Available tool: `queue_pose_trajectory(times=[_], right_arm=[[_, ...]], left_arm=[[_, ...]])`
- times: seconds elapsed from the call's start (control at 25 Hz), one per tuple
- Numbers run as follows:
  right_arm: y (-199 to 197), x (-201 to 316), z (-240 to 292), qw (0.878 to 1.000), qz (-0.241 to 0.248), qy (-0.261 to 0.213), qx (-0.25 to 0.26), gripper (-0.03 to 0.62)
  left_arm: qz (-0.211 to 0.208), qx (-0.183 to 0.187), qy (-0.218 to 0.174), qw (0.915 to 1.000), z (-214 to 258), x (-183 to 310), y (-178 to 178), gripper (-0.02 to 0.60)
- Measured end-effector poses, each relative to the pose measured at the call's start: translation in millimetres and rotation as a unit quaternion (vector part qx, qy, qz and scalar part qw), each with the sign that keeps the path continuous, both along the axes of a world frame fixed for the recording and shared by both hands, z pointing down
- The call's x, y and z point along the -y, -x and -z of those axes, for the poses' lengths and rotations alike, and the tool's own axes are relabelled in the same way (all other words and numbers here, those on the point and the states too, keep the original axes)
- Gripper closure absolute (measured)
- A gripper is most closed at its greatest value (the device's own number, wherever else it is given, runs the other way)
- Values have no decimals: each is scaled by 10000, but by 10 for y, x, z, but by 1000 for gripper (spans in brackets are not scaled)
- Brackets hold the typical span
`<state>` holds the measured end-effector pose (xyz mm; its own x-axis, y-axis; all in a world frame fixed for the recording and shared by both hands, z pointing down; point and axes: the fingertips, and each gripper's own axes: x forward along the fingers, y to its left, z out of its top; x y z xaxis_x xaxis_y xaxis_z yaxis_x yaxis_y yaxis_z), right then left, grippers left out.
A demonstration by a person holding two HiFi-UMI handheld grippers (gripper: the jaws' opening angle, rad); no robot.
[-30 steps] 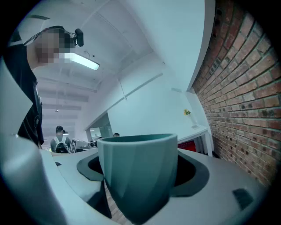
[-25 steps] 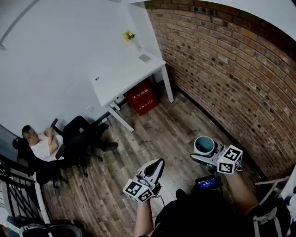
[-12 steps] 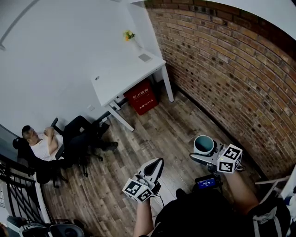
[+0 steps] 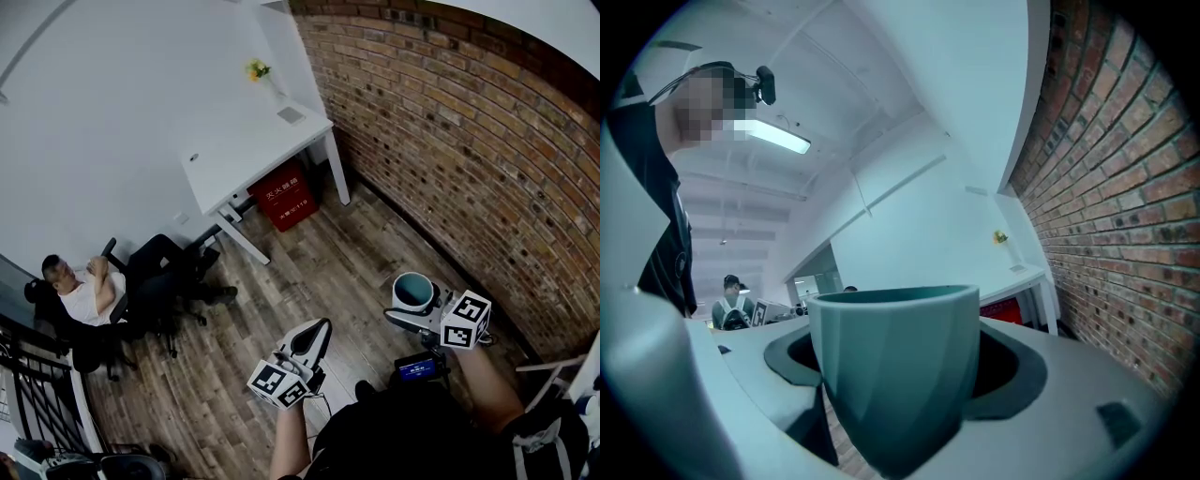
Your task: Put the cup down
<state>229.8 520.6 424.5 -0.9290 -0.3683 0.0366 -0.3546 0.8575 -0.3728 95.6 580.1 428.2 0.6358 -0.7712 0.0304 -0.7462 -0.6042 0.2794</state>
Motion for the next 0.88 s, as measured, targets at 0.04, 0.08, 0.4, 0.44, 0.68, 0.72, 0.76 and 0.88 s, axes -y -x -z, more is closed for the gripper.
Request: queue_pose_trajectory(times=[0.04,0.08,0.4,0.44,0.68,0.72,0.76,0.88], right_arm=[[-9,4,-2,10000,0,4,-2,177],[-19,7,-6,10000,2,7,0,177],[-107,83,-43,10000,12,47,30,177],[-132,114,-48,10000,11,52,39,177],[-308,321,-140,9999,22,104,76,177],[-328,352,-163,9999,29,122,71,177],[-345,384,-189,9999,38,145,60,177],[-384,494,-265,9998,53,211,30,177]], left_arm=[[-2,4,2,10000,2,5,-10,574],[-2,9,4,10000,1,11,-19,574],[-17,58,21,10000,-6,110,-110,574],[-16,68,29,10000,-8,141,-132,574],[85,160,76,9998,-51,330,-235,574],[126,157,84,9998,-64,356,-233,574],[172,148,99,9997,-84,383,-225,574],[305,125,171,9993,-164,492,-174,574]])
